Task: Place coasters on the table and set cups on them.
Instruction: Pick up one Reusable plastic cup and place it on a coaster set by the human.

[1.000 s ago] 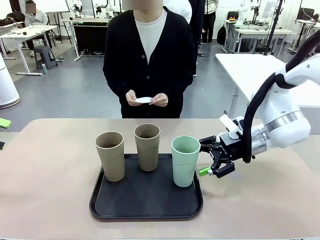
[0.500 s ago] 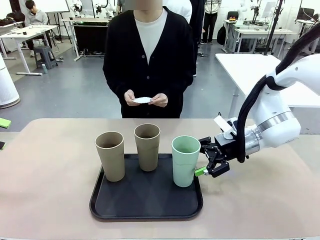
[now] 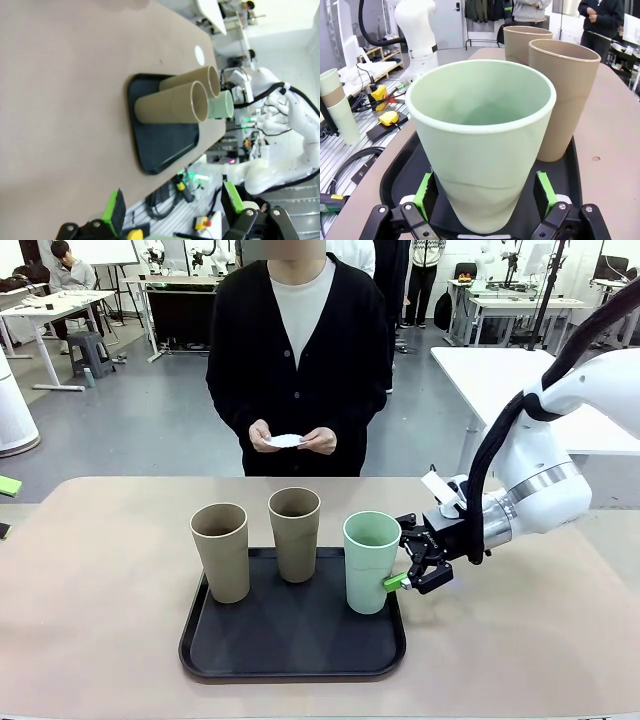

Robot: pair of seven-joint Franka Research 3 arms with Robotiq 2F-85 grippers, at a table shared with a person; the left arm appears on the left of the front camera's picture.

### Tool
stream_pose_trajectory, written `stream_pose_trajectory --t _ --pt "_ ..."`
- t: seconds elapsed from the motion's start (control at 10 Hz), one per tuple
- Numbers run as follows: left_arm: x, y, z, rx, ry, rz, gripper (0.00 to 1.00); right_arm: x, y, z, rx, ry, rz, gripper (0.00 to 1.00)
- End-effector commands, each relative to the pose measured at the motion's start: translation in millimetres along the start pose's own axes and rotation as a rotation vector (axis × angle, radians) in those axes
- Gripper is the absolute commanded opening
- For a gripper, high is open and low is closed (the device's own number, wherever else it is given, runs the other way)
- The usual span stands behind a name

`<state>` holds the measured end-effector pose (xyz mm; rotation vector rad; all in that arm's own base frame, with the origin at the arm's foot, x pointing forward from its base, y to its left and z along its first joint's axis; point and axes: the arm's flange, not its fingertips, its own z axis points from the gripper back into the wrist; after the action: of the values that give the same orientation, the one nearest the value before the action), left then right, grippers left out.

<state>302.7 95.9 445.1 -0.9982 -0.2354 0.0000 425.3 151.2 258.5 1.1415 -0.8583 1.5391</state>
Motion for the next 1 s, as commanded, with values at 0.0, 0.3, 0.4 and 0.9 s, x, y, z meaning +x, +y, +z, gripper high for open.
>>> stream_pose_trajectory --t 0.0,0.3,0.4,0.9 --pt "1.1 -0.6 -0.9 -0.012 -0.008 -0.014 1.0 1.9 -7.6 -12.0 -0.003 -0.021 -0.025 1.0" --pt "1.1 -0.6 -0.9 -0.012 -0.008 -0.014 1.0 4.7 -7.3 -15.4 0.007 -0.017 -0.024 1.0" --pt "1.1 -0.6 -0.9 -0.012 -0.008 -0.014 1.0 5.8 -7.5 -17.4 0.012 -0.019 -0.02 1.0" --pt "1.1 -0.6 -0.9 -0.012 -0.008 -0.014 1.0 5.7 -8.6 -20.2 0.059 -0.055 0.002 0.4"
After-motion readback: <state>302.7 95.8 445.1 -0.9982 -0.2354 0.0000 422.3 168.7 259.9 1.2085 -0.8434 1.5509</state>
